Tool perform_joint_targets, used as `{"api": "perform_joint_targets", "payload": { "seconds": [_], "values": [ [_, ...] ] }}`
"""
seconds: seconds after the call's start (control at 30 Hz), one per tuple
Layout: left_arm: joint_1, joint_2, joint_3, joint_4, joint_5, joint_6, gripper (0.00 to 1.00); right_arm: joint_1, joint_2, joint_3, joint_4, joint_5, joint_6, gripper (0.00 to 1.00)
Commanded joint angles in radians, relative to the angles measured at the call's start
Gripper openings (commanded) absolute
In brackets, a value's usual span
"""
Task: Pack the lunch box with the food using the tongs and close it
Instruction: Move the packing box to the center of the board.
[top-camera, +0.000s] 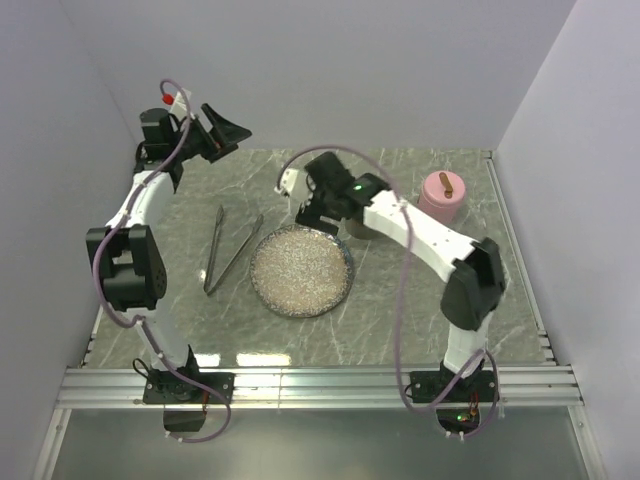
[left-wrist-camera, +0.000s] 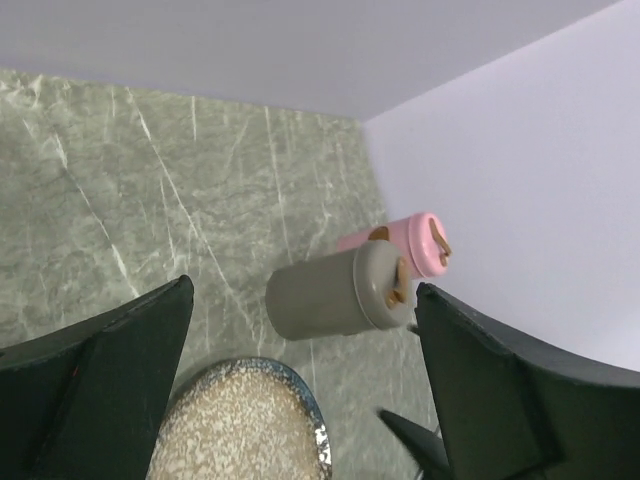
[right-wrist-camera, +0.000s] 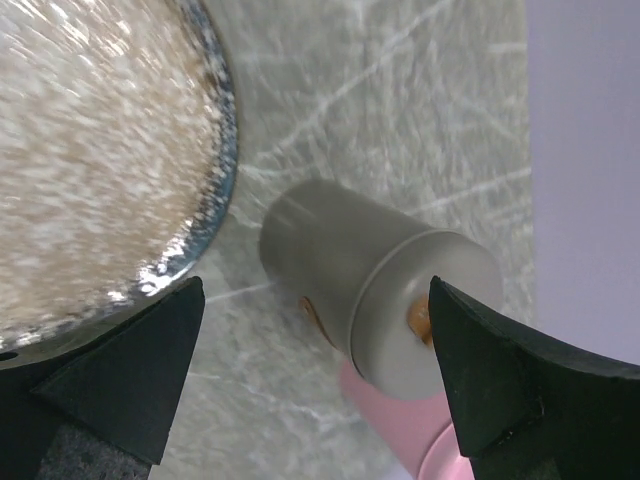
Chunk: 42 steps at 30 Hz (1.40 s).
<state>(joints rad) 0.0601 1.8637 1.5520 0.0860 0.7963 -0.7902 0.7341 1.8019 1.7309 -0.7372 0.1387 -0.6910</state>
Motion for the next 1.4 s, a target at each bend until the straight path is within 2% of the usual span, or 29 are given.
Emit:
{"api": "perform_joint_targets", "payload": {
  "seconds": [0.0, 0.17, 0.5, 0.77, 1.03, 1.37],
  "values": [
    [0.061, -0.076, -0.042, 0.043, 0.155, -0.021, 0.99, 0.043, 0.057, 0.041, 0.062, 0.304, -0.070, 1.00],
    [0.096, -0.130, -0.072, 0.054, 0.165, -0.040, 0.99, 0.086, 0.126, -0.037, 0.208, 0.423, -0.145, 1.00],
    [0.118, -0.095, -0.107, 0.164, 0.202, -0.178, 0.99, 0.099, 0.298, -0.056, 0.297, 0.516, -0.232, 1.00],
    [0.119, -0.083, -0.099, 0.169, 0.213, -0.195, 0.99, 0.074, 0.309, -0.180, 0.485, 0.587, -0.320, 1.00],
    [0.124, -0.075, -0.109, 0.187, 0.215, -0.216, 0.99, 0.019, 0.292, -0.269, 0.539, 0.596, -0.344, 1.00],
    [0.124, -0.061, -0.099, 0.196, 0.211, -0.230, 0.99, -0.050, 0.287, -0.260, 0.506, 0.596, -0.328, 1.00]
  ]
}}
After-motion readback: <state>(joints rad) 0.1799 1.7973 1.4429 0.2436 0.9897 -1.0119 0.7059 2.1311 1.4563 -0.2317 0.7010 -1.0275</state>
